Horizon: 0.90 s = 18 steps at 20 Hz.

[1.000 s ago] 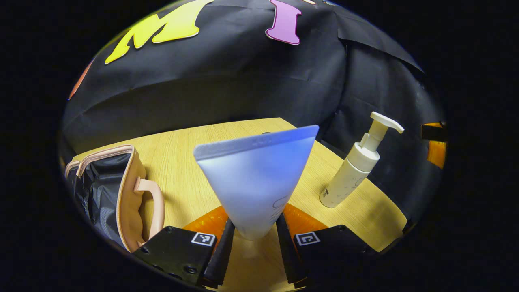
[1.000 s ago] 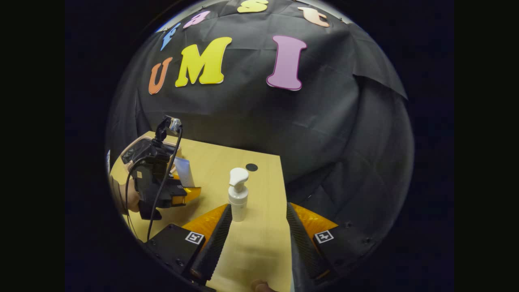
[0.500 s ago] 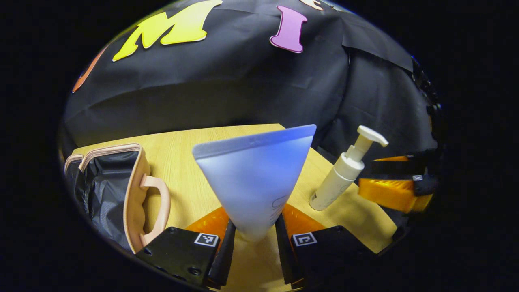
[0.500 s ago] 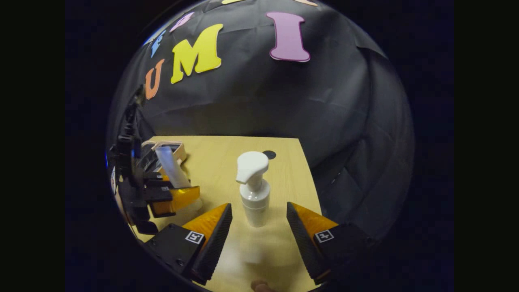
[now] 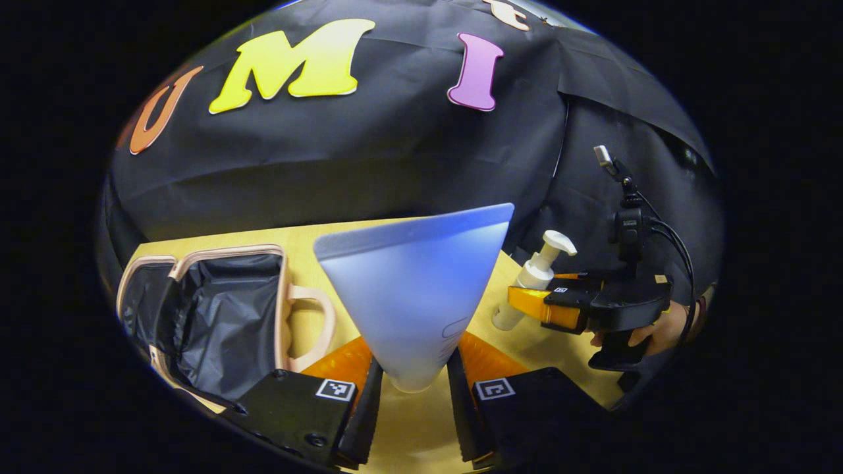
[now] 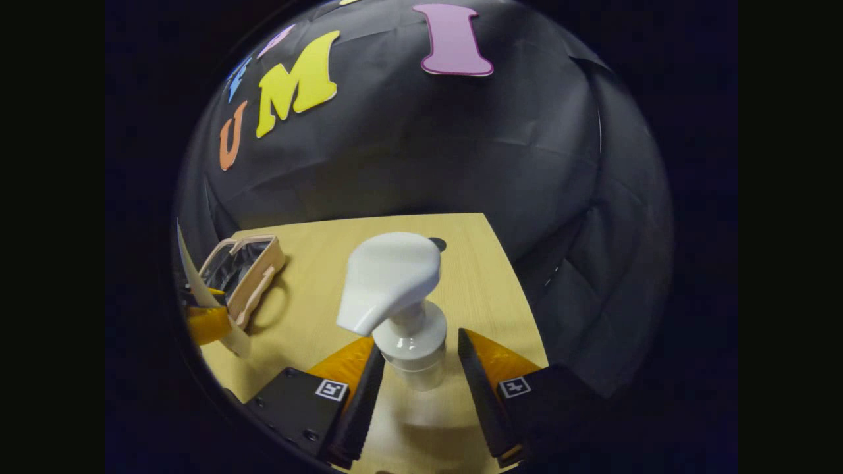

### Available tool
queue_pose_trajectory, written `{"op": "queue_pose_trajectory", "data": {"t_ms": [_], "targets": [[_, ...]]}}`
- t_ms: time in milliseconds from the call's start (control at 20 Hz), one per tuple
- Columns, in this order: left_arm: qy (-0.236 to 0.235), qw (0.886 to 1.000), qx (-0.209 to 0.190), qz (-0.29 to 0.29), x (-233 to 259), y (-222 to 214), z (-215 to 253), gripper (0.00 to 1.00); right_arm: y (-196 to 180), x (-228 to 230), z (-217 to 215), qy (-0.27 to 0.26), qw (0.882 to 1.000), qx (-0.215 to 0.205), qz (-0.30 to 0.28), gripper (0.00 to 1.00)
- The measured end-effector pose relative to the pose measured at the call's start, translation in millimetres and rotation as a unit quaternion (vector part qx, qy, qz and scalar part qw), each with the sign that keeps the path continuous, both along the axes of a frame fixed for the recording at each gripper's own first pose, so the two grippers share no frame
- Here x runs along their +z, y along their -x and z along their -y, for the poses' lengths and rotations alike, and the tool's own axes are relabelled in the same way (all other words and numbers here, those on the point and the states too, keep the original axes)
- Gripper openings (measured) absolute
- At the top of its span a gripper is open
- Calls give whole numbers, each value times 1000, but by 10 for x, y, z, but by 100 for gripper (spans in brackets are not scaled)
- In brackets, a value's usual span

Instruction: First open the suitcase, pack the skin care products into it, and then close the suitcase.

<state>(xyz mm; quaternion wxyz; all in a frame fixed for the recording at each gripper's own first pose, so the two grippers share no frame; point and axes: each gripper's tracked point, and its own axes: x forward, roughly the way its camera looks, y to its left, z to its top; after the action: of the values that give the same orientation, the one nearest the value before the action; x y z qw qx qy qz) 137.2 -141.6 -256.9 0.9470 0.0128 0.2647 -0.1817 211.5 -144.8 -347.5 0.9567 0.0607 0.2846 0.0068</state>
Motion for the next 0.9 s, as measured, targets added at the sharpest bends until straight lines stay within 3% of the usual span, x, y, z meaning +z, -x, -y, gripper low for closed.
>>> {"op": "queue_pose_trajectory", "data": {"t_ms": [100,250,650,900], "targets": [[4,1000,14,-5,64,41,-197,52,0,-7,38,13,1000,-18,-5,48],[21,999,29,-4,236,87,-502,52,102,32,-31,10,999,-35,-22,48],[-5,998,53,14,494,69,-1571,52,741,656,-570,-6,999,-52,-14,45],[-24,994,94,-48,70,-8,-2304,52,1015,950,-1129,-35,998,-46,-6,47]]}}
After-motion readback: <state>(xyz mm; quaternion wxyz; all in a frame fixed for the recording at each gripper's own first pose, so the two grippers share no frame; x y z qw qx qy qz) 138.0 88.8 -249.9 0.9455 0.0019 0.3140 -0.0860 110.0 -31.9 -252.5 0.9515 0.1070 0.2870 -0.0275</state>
